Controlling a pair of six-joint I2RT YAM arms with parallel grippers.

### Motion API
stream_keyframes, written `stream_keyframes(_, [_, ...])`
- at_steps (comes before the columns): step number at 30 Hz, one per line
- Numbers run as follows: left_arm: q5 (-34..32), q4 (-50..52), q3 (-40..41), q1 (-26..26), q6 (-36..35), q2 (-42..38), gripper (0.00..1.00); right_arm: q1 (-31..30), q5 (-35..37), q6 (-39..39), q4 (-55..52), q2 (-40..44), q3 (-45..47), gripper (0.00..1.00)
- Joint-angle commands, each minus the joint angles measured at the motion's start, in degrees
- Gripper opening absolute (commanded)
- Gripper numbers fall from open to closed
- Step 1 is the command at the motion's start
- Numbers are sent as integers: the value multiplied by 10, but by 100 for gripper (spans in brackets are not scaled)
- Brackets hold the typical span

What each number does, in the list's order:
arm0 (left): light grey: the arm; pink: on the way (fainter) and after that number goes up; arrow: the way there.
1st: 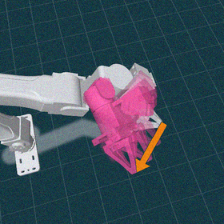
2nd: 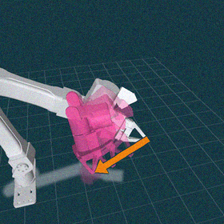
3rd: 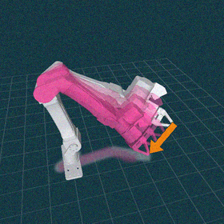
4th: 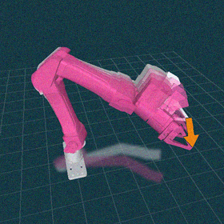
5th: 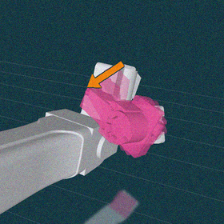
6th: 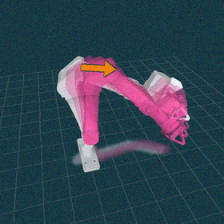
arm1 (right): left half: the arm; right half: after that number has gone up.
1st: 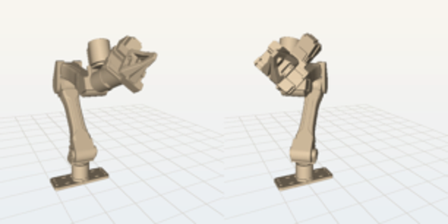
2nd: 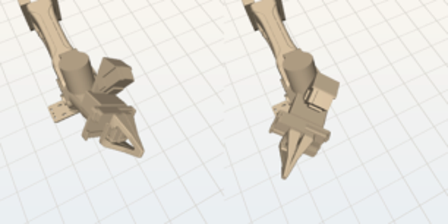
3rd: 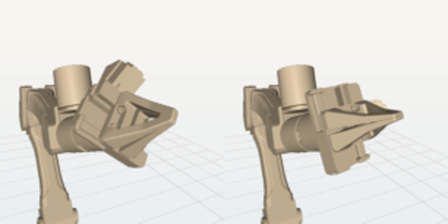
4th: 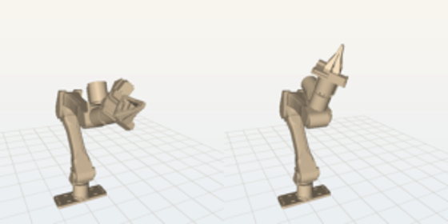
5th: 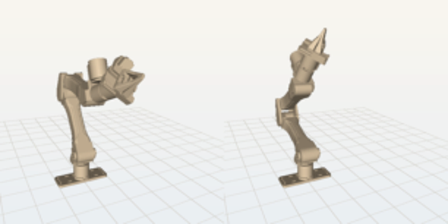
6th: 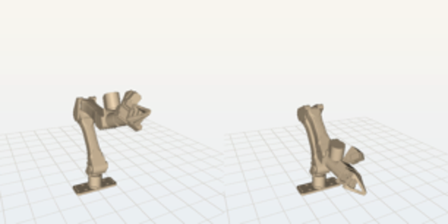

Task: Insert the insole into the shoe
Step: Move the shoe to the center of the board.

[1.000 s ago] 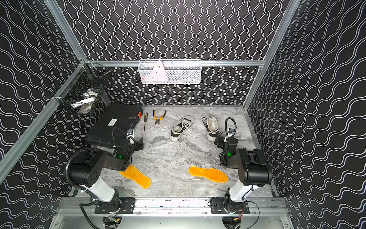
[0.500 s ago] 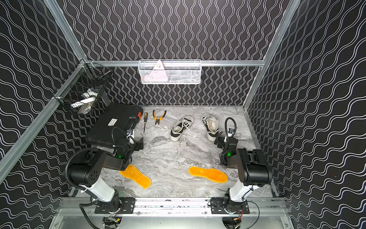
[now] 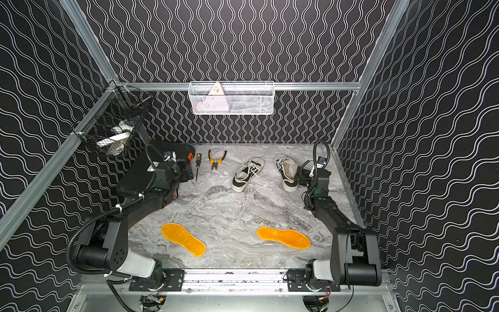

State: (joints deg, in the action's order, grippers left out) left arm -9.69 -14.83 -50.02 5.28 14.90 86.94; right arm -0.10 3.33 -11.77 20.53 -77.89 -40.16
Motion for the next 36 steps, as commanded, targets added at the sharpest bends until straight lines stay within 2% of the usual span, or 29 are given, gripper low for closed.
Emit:
stream_keyframes(1, [-5,199,-79,49,77,22,98,-35,-33,-50,-153,6,-27,100])
stream_keyframes(4, [-7,313,-173,113,104,63,97,-83,-55,-70,-220,-13,-64,100])
stream_keyframes(8, [46,391,-296,197,53,145,94,-128,-77,-137,-227,-19,-64,98])
stream_keyframes(11, [103,434,-364,223,17,203,90,-162,-70,-161,-255,-17,-75,96])
stream_keyframes(14, [114,448,-393,241,-7,234,87,-180,-52,-184,-281,-12,-76,94])
stream_keyframes(17, [105,459,-420,245,-8,264,85,-185,-39,-204,-288,0,-63,91])
stream_keyframes(29, [90,479,-542,235,-14,370,80,-205,-64,-221,-300,20,-48,86])
stream_keyframes(36, [80,487,-590,220,-21,418,71,-218,-73,-210,-312,8,-64,85])
